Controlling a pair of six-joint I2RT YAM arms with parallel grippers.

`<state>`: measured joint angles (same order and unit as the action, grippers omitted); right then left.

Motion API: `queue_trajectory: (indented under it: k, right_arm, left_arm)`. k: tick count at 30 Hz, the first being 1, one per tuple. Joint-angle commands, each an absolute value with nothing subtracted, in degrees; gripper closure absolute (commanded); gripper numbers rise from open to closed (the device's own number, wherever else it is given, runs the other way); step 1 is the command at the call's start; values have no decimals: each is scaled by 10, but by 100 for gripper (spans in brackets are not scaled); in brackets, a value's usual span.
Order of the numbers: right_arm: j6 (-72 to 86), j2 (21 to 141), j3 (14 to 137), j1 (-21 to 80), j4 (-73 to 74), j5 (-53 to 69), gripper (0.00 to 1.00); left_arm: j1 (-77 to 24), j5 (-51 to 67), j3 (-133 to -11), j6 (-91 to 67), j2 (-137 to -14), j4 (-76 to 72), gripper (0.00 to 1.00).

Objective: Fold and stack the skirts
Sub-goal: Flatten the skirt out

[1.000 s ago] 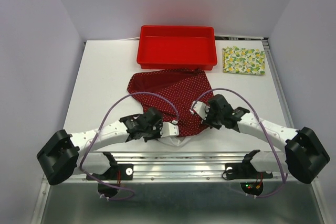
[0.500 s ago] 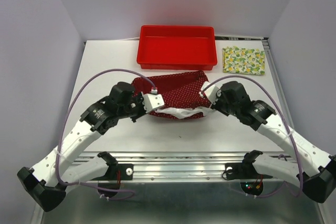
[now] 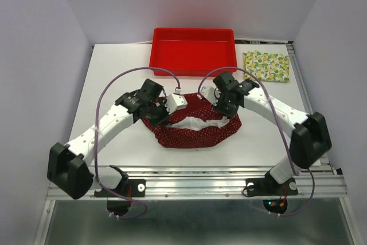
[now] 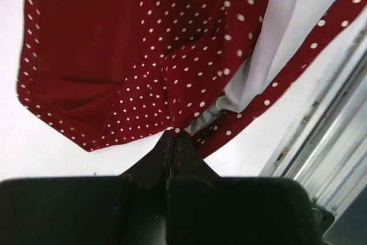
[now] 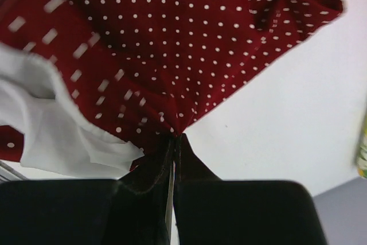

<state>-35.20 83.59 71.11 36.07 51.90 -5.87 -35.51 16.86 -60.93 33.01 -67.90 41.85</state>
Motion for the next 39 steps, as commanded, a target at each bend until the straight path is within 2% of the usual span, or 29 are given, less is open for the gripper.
queue_trajectory:
  k: [1,4,6,9,11,16,19,27,30,35,39]
  right_arm:
    - [-381,938,766,312,493,-8,99]
    - [-384,1009,822,270,483,11,99]
    - [-395,1026,844,247,490,15,99]
    - [-407,1008,853,247,515,32,99]
    - [-399,978,869,247,540,94,99]
    - [-441,916,860,247,576,181,99]
    - [-452,882,810,264,553,159,96]
    - [-450,936,808,277,577,136,92]
    - [-451,932,788,277,586,151,93]
    - [-414,913,725,295,556,157,99]
    - [-344,886,780,320,519,188,99]
  left_arm:
    - [-311,175,-597,313,-743,346,100]
    - [-235,178,-597,325,-803,310,100]
    - [-221,167,-597,339,-824,305,100]
    - [-215,194,-592,394,-798,326,100]
    - [-217,250,-598,417,-776,365,100]
    - [-243,304,-609,495,-718,438,93]
    - [-265,280,-585,493,-701,427,87]
    - [-275,272,-591,467,-786,420,77]
    - [-301,245,-563,469,-787,412,79]
    - [-345,221,-520,482,-759,403,92]
    - [-352,269,-595,404,-735,377,98]
